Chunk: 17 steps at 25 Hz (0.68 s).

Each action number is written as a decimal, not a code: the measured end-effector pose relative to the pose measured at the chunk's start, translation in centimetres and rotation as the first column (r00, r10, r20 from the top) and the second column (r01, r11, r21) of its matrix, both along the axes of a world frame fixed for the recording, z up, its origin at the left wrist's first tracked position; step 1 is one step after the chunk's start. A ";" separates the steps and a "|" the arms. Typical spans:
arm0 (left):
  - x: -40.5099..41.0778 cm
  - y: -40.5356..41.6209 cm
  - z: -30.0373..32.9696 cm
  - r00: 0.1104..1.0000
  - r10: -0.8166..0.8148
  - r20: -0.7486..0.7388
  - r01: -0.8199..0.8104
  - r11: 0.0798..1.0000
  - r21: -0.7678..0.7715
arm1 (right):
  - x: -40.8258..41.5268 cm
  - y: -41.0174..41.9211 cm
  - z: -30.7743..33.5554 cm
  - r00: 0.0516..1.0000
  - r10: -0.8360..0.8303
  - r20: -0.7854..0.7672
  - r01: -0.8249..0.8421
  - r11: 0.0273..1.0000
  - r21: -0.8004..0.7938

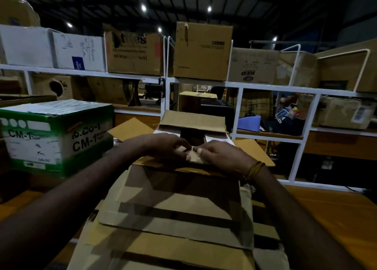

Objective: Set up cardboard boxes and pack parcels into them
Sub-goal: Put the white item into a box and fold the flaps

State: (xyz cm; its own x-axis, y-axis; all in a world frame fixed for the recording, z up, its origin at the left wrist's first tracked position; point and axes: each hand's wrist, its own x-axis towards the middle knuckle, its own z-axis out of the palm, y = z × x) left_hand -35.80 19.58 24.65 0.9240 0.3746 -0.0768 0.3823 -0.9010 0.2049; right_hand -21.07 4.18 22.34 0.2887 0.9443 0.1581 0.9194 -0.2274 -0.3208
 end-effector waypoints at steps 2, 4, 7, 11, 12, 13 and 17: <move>0.6 0.6 -0.8 1.000 0.014 0.013 -0.015 0.997 0.074 | 0.8 0.5 -0.5 0.997 -0.022 0.079 0.025 0.999 -0.045; 1.0 0.8 -1.9 0.998 0.038 0.051 -0.046 0.982 0.182 | 1.1 1.1 -1.0 0.990 -0.072 0.124 0.074 0.997 -0.015; 1.7 0.3 -3.4 0.994 0.074 0.084 -0.098 0.936 0.337 | 0.9 2.3 -2.0 0.950 -0.144 0.276 0.142 0.990 0.026; 2.5 0.3 -4.6 0.979 0.075 0.189 -0.158 0.866 0.475 | 0.8 3.6 -3.1 0.900 -0.216 0.378 0.191 0.976 0.104; 2.8 0.4 -4.9 0.976 0.075 0.202 -0.168 0.854 0.493 | 0.9 3.8 -3.3 0.893 -0.220 0.392 0.191 0.975 0.110; 3.2 0.4 -5.1 0.975 0.074 0.207 -0.171 0.847 0.504 | 1.0 4.1 -3.4 0.890 -0.220 0.400 0.191 0.975 0.112; 3.9 1.8 -4.0 0.984 0.011 0.176 -0.077 0.926 0.369 | 2.3 4.8 -2.7 0.949 -0.147 0.280 0.118 0.986 0.117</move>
